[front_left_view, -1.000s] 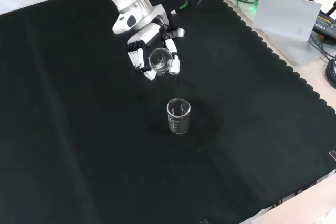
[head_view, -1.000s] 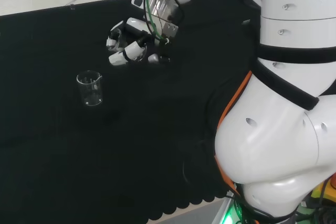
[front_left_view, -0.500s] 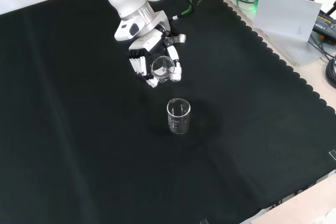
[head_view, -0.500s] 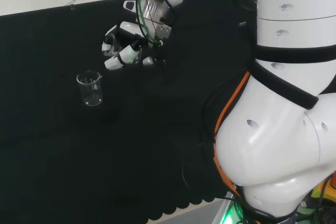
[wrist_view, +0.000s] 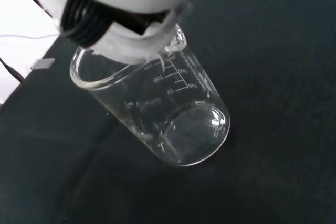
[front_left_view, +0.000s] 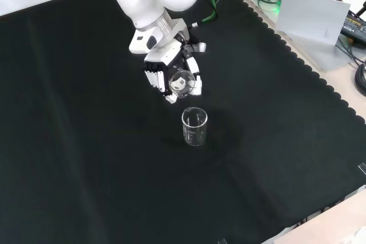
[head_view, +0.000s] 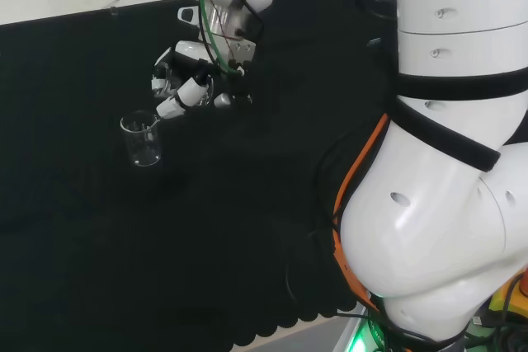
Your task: Pour the water from the handheld beaker into the one on the table.
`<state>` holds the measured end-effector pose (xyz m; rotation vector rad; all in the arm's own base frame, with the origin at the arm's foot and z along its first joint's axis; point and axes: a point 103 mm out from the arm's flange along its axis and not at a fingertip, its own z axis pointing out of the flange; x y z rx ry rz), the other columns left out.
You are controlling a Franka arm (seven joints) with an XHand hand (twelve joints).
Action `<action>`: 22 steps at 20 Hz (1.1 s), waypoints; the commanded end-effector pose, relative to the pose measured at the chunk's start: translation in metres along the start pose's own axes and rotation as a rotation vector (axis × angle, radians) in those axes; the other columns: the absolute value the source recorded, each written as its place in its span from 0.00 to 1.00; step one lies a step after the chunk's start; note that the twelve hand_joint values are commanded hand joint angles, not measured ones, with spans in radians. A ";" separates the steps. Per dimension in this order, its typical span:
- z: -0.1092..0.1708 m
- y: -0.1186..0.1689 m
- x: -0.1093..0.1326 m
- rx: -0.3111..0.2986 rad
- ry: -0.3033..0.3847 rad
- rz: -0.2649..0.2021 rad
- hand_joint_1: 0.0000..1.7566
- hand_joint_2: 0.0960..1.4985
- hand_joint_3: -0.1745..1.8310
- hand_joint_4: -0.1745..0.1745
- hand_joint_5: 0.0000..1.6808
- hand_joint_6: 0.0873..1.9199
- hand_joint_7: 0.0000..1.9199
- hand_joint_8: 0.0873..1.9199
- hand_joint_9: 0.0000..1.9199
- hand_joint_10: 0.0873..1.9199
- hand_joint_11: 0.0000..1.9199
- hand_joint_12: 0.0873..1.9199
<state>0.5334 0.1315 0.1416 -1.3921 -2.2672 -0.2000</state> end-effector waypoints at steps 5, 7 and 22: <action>0.005 0.007 0.011 0.033 -0.064 -0.010 0.63 0.39 0.46 1.00 0.72 0.41 0.90 0.21 0.90 0.14 0.73 0.37; 0.003 0.007 0.011 0.036 -0.070 -0.008 0.63 0.39 0.46 1.00 0.72 0.41 0.90 0.21 0.90 0.14 0.73 0.37; 0.006 0.012 0.020 0.082 -0.143 0.014 0.63 0.39 0.46 1.00 0.72 0.42 0.90 0.21 0.90 0.14 0.74 0.37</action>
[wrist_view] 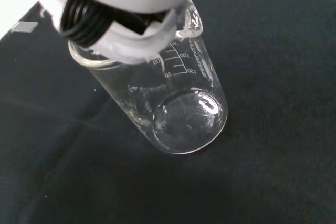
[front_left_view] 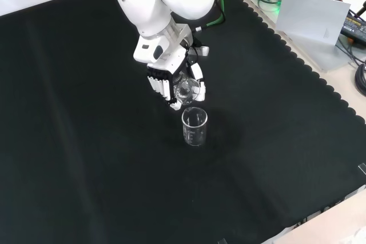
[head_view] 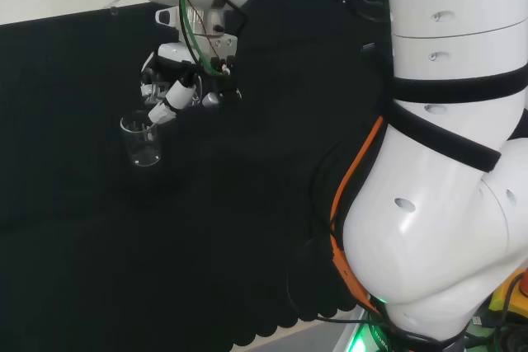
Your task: Pour the water from the handheld beaker into the one on the table.
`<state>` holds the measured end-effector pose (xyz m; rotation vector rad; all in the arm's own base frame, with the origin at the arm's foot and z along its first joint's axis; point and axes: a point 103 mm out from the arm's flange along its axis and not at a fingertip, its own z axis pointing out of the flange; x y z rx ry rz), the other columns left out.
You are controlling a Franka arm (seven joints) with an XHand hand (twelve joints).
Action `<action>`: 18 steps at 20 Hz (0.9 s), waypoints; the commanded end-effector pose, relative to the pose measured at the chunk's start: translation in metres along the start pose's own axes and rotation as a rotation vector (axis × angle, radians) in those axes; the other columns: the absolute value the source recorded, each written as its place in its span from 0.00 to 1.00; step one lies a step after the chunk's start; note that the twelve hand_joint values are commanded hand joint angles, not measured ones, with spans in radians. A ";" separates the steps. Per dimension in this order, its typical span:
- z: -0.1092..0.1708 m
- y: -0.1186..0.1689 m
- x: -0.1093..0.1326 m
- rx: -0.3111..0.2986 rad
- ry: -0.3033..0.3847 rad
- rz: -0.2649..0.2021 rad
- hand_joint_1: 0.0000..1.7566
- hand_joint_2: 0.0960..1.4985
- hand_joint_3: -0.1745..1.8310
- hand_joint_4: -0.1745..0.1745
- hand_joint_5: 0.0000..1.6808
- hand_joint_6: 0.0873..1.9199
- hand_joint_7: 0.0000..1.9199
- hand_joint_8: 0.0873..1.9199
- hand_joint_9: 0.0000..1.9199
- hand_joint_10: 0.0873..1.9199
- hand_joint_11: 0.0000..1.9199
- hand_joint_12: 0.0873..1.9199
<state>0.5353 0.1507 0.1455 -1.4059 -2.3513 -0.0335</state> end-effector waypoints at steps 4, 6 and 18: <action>0.003 0.002 0.008 0.030 -0.037 0.009 0.63 0.39 0.46 1.00 0.71 0.42 0.90 0.21 0.90 0.14 0.74 0.37; 0.003 0.003 0.011 0.039 -0.042 0.008 0.63 0.39 0.46 1.00 0.71 0.42 0.90 0.21 0.90 0.14 0.74 0.37; 0.003 0.003 0.013 0.088 -0.099 0.012 0.63 0.39 0.47 1.00 0.71 0.42 0.89 0.21 0.90 0.14 0.74 0.37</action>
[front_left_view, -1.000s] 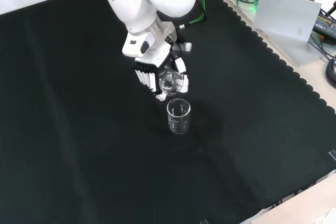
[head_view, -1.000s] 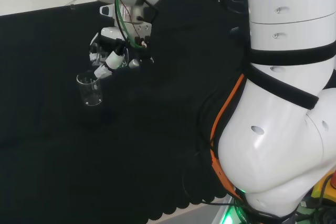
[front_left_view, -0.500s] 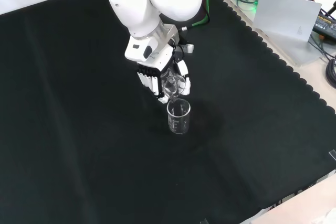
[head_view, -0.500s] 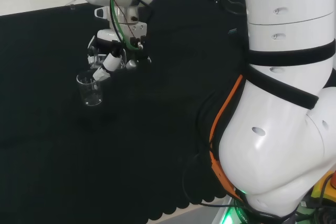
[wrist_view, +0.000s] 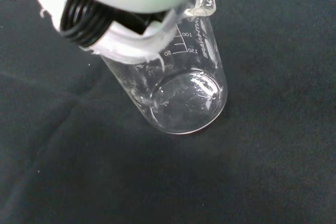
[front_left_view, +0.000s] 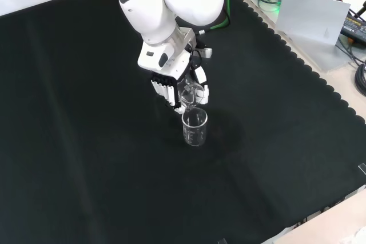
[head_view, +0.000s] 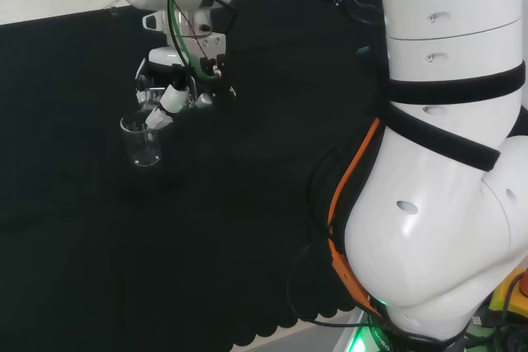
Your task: Pour the water from the handheld beaker into the one on the table.
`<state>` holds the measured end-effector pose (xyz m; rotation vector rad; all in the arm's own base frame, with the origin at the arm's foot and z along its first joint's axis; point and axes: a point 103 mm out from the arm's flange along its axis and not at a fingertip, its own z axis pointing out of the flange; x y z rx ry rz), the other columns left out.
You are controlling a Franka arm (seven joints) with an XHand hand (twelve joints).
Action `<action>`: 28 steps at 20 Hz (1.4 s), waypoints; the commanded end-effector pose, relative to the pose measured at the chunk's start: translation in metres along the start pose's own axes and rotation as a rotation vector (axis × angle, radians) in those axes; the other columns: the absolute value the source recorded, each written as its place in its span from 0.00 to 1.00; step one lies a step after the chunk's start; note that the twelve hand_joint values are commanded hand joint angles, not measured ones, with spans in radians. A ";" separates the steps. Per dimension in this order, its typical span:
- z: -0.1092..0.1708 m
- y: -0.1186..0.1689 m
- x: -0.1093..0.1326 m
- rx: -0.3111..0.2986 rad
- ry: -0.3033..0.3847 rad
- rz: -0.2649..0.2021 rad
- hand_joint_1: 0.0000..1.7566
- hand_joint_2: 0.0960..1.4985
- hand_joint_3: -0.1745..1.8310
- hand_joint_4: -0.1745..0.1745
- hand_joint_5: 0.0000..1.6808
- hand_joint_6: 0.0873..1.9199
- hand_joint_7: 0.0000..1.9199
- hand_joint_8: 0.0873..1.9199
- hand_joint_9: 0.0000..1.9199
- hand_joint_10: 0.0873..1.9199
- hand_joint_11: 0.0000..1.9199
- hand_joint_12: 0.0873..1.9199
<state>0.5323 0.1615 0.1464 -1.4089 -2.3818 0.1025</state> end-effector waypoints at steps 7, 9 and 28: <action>-0.004 -0.001 0.003 0.034 -0.059 0.007 0.63 0.39 0.47 1.00 0.71 0.42 0.89 0.21 0.90 0.14 0.74 0.37; -0.004 -0.001 0.004 0.037 -0.079 0.008 0.63 0.39 0.47 0.99 0.71 0.42 0.89 0.21 0.90 0.14 0.74 0.37; -0.007 0.001 0.006 0.082 -0.145 0.023 0.63 0.38 0.47 0.98 0.71 0.42 0.89 0.22 0.90 0.15 0.75 0.37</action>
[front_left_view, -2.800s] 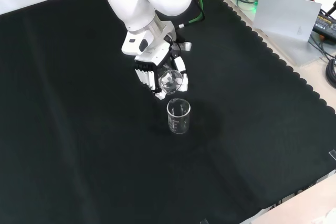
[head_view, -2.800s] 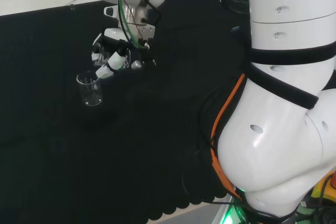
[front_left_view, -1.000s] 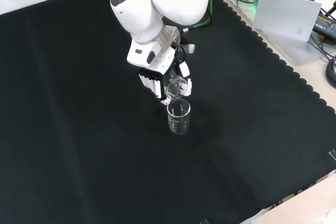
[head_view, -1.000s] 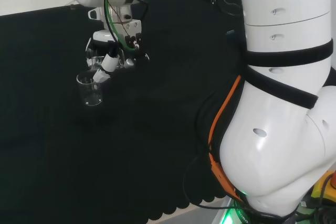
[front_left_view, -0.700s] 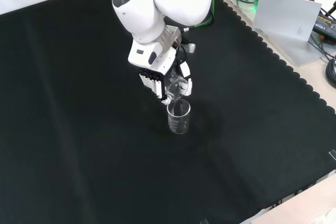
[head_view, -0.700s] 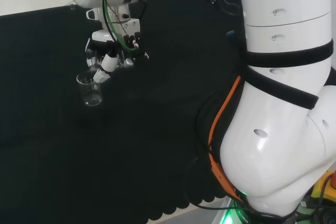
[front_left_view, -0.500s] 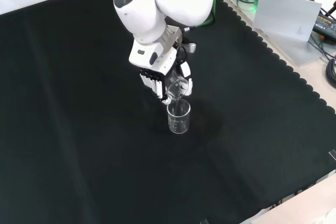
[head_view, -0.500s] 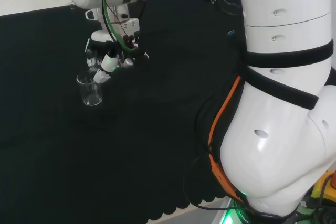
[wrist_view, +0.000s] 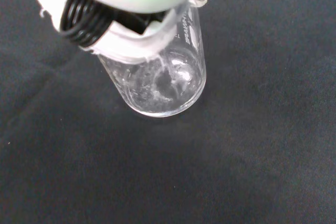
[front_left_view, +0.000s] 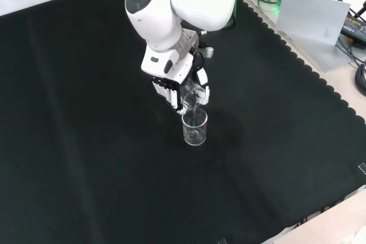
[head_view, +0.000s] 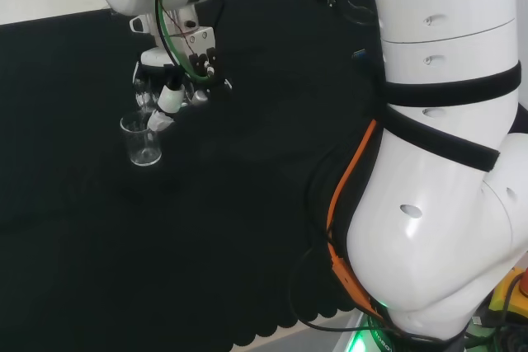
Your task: Pour the water from the handheld beaker into the one on the table.
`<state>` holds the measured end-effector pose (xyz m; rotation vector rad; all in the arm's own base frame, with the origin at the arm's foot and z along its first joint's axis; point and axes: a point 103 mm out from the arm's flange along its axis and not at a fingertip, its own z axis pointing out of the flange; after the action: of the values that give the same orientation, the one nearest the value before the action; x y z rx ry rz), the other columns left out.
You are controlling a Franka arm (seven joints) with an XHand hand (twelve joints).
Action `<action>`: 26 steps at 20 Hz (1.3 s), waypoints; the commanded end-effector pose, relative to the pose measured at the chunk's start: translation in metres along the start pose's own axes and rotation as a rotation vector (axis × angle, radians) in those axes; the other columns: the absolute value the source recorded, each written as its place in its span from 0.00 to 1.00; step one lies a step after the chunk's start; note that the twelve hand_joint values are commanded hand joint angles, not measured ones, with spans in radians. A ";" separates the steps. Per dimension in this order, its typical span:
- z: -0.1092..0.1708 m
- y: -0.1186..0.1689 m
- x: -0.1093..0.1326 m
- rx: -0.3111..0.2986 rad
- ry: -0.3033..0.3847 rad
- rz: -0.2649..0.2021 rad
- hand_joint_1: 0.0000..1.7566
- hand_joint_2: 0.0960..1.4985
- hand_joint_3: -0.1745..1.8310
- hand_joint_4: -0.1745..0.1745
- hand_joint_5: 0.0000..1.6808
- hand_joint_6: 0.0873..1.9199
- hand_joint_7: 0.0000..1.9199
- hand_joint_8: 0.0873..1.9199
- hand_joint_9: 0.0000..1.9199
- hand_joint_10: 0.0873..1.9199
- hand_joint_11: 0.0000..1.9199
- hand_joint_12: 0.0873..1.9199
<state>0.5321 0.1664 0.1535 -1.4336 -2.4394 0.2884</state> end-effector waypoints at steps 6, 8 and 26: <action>-0.001 0.013 0.018 0.032 -0.044 0.009 0.63 0.38 0.47 0.98 0.71 0.42 0.89 0.22 0.90 0.15 0.75 0.37; -0.001 0.010 0.015 0.032 -0.045 -0.001 0.63 0.38 0.47 0.98 0.71 0.42 0.89 0.22 0.90 0.15 0.75 0.37; 0.000 0.011 0.018 0.062 -0.056 -0.001 0.64 0.38 0.47 0.97 0.71 0.42 0.89 0.22 0.90 0.16 0.75 0.37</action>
<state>0.5324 0.1877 0.1528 -1.4172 -2.4585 0.3997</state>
